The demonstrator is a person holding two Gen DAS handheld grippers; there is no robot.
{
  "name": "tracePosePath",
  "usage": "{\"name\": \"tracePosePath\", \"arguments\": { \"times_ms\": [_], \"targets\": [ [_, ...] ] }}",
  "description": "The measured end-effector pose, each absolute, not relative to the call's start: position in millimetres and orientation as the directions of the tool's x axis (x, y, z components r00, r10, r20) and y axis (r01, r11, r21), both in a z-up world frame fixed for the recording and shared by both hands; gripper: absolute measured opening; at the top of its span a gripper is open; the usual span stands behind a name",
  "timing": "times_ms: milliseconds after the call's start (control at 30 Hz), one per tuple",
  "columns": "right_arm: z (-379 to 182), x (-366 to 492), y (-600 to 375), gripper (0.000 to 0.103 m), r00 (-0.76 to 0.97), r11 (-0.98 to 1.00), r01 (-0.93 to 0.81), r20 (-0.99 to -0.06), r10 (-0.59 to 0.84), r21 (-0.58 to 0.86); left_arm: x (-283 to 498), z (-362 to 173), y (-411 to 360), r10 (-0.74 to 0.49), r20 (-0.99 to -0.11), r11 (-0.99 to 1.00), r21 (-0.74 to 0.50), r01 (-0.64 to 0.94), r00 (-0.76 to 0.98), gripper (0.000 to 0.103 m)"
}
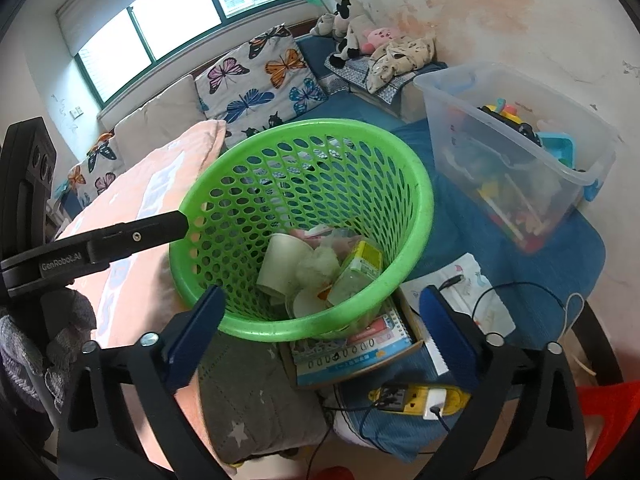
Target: Collect trash
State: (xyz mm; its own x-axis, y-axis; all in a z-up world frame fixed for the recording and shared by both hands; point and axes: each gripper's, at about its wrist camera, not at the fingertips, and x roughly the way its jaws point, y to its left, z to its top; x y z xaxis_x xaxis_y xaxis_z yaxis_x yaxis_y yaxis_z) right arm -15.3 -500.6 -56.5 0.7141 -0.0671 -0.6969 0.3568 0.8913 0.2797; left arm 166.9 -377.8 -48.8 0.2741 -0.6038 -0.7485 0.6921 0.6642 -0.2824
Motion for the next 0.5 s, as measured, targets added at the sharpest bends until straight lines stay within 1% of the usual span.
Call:
{"name": "tracePosePath", "arguments": {
  "times_ms": [67, 133, 200, 300, 400, 500],
  "targets": [
    [-56, -16, -500, 0.098, 0.713, 0.892, 0.360, -0.697, -0.075, 0.272, 166, -49, -376, -0.604, -0.748, 0.667, -0.284, 0.688, 0.277, 0.074],
    [-57, -17, -501, 0.098, 0.713, 0.892, 0.362, -0.696, -0.078, 0.271, 167, -48, -374, -0.604, -0.747, 0.672, -0.290, 0.682, 0.278, 0.078],
    [-57, -18, -501, 0.098, 0.714, 0.890, 0.366, -0.695, -0.082, 0.271, 168, -48, -371, -0.604, -0.744, 0.677, -0.290, 0.676, 0.286, 0.078],
    [-58, -18, -500, 0.099, 0.708, 0.890, 0.371, -0.701, -0.088, 0.264, 168, -45, -366, -0.605, -0.740, 0.681, -0.291, 0.671, 0.293, 0.082],
    [-58, -19, -496, 0.099, 0.706, 0.896, 0.377, -0.699, -0.113, 0.236, 166, -42, -362, -0.603, -0.735, 0.686, -0.278, 0.673, 0.310, 0.083],
    [-58, -20, -493, 0.099, 0.705, 0.899, 0.384, -0.696, -0.136, 0.213, 164, -40, -357, -0.604, -0.730, 0.686, -0.272, 0.674, 0.320, 0.086]
  ]
}}
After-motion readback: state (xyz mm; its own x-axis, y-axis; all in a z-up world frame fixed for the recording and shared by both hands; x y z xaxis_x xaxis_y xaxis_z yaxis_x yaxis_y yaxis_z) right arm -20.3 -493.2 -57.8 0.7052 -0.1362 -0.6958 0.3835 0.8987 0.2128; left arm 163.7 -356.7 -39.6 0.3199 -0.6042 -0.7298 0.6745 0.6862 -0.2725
